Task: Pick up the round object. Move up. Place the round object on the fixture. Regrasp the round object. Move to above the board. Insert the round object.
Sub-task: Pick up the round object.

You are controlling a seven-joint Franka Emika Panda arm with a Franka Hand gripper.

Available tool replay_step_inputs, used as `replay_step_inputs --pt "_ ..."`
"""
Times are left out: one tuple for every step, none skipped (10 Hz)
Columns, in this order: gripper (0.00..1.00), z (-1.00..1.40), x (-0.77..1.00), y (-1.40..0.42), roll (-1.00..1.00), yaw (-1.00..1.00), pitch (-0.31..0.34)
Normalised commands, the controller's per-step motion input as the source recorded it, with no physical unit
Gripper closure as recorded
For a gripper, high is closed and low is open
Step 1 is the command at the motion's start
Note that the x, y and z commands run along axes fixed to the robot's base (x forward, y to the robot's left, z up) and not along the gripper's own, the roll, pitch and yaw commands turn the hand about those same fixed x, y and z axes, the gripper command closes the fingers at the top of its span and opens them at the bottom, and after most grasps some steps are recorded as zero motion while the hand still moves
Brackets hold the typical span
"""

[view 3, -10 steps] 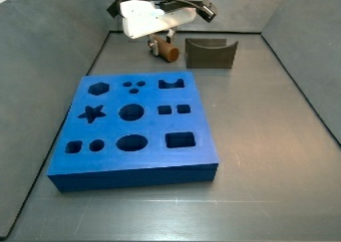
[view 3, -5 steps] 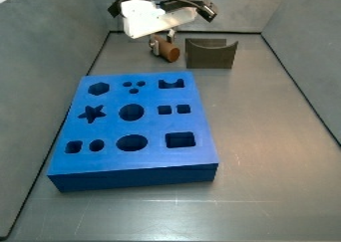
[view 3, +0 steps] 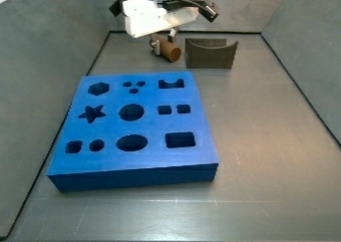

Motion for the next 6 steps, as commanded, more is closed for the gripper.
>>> replay_step_inputs --pt "1.0 0.0 0.0 0.0 0.0 0.0 0.0" --pt "1.0 0.0 0.0 0.0 0.0 0.0 0.0" --pt "1.0 0.0 0.0 0.0 0.0 0.0 0.0" --pt "1.0 0.0 0.0 0.0 0.0 0.0 0.0" --pt "1.0 0.0 0.0 0.0 0.0 0.0 0.0" --pt "1.0 0.0 0.0 0.0 0.0 0.0 0.0"
